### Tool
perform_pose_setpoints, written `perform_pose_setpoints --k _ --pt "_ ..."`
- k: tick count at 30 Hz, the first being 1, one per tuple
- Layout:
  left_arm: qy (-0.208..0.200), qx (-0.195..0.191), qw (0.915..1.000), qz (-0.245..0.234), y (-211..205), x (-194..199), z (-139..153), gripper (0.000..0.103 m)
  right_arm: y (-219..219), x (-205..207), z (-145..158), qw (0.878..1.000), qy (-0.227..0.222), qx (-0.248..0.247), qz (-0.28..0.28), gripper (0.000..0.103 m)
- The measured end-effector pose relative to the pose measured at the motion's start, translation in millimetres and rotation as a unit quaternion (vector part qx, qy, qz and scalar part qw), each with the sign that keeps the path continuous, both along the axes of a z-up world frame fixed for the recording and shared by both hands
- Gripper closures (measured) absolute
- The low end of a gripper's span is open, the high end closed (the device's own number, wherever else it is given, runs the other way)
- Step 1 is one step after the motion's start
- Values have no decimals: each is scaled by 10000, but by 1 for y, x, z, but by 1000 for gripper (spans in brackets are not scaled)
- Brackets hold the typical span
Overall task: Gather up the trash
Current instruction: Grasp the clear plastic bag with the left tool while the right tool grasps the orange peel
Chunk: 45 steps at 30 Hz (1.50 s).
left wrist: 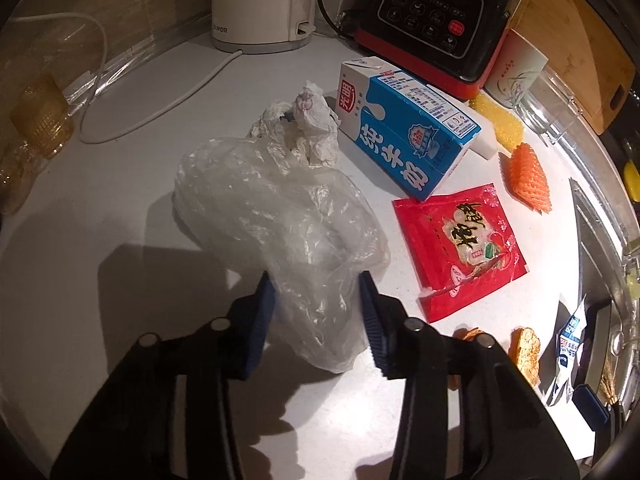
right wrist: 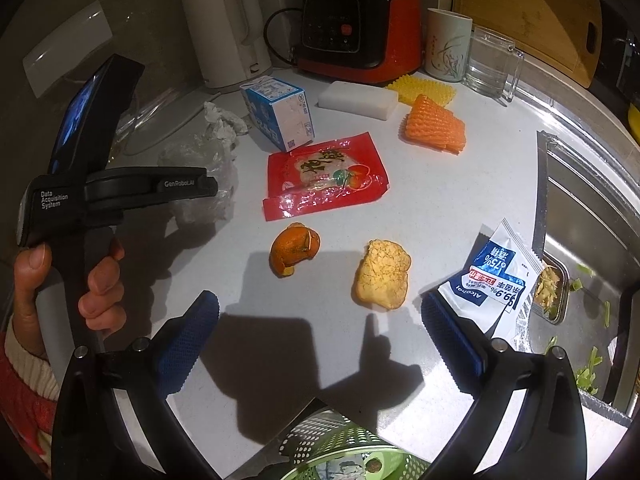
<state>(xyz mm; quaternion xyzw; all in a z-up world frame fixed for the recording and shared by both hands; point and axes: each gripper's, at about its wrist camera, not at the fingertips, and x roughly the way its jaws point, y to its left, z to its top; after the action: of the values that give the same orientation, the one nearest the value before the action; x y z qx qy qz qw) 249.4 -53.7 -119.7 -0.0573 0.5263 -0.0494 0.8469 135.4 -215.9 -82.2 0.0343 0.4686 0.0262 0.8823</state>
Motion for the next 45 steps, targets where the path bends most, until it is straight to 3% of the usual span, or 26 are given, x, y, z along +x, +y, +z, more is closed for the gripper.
perform_pose_setpoints --k 4,12,16,23,26,28,31,38,45 --pt "-100 -23 9999 -37 4 -3 3 85 -2 4 -2 10000 14 47 -46 2" --pt "-305 -47 9995 -84 21 -22 19 89 -1 15 -9 9998 -85 136 -100 5" --pt "-422 31 9991 -98 26 -38 28 89 5 30 -17 9998 -26 177 -15 19" --pt "-397 90 9991 -79 34 -53 27 89 21 51 -30 9999 -1 -48 100 30" --pt "-341 72 9994 -82 36 -55 25 89 25 56 -36 9997 77 -213 124 46" --pt "-306 20 9995 -81 37 -56 25 89 27 58 -40 9993 117 -337 125 62" --pt "-305 49 9995 -85 36 -59 25 89 29 56 -42 9990 116 -406 139 71" --pt "-431 134 9987 -243 27 -73 37 89 21 40 -27 9996 12 -193 185 74" --pt "-549 90 9967 -598 5 -113 59 89 0 -17 10 9992 -295 -20 254 74"
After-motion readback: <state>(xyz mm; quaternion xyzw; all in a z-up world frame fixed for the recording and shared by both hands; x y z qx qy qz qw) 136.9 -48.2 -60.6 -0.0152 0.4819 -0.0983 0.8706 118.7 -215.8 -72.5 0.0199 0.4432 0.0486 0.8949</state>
